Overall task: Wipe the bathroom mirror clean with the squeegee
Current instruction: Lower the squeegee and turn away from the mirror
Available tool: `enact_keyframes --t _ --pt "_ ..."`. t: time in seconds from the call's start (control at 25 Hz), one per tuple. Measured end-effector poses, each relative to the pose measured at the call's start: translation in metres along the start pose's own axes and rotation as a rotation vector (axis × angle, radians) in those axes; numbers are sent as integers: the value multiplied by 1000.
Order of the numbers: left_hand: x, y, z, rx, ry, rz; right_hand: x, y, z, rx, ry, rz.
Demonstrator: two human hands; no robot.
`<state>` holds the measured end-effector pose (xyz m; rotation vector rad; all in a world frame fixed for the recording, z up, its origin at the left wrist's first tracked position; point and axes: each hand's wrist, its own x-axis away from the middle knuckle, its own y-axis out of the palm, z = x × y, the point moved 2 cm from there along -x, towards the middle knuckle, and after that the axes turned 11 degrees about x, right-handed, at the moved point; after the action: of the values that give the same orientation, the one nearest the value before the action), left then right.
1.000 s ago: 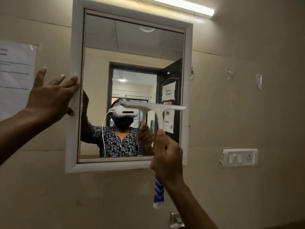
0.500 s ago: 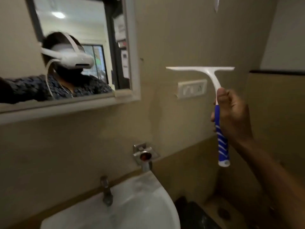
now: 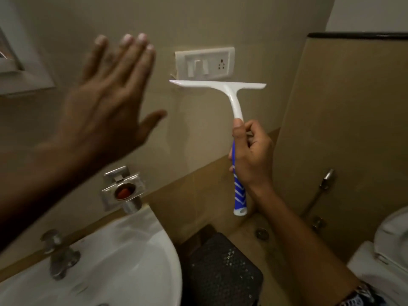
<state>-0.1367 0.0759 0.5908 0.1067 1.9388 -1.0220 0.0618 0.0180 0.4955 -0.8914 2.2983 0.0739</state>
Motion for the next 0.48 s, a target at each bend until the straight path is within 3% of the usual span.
enact_keyframes --t 0.32,0.48 --pt "22 129 96 217 38 -267 30 -15 133 171 193 -71" --pt "77 200 132 282 14 -478 89 -15 221 429 236 -152"
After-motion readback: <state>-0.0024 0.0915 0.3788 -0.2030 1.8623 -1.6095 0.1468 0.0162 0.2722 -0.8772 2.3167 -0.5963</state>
